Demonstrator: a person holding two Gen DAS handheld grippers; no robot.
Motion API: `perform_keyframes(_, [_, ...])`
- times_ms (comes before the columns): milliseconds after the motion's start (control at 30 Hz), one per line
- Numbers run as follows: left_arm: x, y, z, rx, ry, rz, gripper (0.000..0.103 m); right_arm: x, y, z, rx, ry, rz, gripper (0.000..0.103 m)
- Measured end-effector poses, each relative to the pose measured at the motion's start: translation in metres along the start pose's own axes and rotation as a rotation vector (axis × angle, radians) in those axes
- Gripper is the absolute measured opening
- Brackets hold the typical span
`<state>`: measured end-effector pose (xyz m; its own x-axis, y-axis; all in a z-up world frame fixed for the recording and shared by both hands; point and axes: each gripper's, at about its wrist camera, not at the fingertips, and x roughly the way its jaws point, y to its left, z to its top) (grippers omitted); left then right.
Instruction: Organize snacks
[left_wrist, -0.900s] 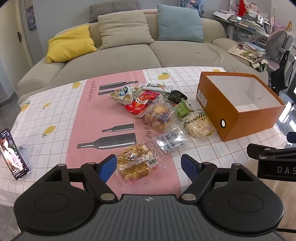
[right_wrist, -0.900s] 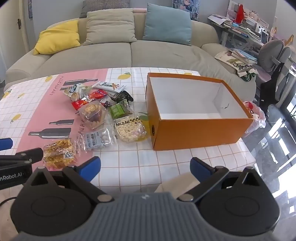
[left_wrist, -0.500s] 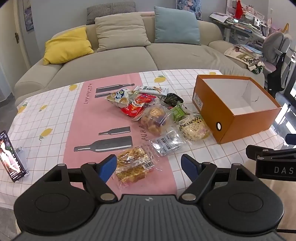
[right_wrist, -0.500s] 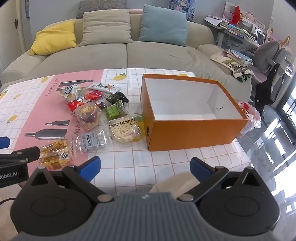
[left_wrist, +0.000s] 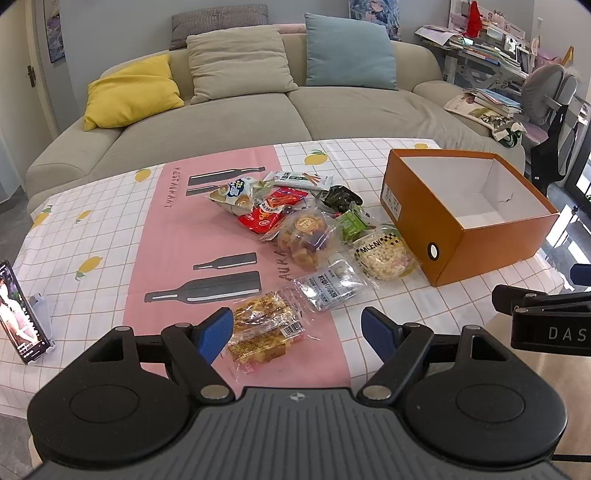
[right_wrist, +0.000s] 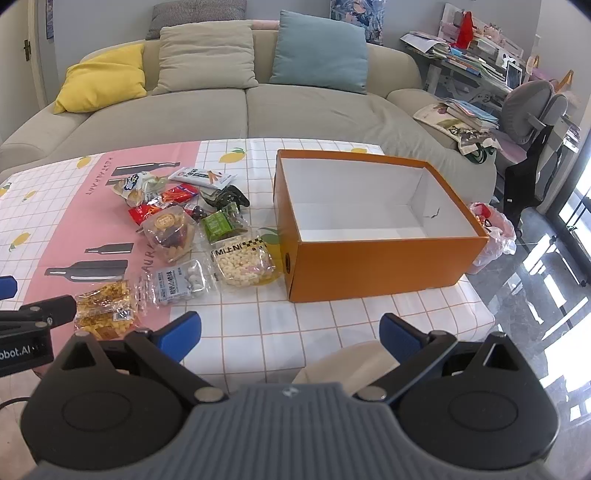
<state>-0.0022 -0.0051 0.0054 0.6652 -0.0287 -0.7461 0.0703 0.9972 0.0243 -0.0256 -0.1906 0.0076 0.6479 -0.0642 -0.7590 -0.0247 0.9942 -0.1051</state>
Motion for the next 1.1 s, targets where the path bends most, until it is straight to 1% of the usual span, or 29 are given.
perform_keyframes(600, [0.0017, -0.0046, -0.0022, -0.001, 0.002, 0.0, 0.092, 0.0008, -0.0018, -0.001, 0.004, 0.0, -0.011, 0.1])
perform_keyframes(1100, [-0.0001, -0.0013, -0.0048, -0.008, 0.004, -0.007, 0.092, -0.0005, 0.0006, -0.0023, -0.003, -0.002, -0.019, 0.1])
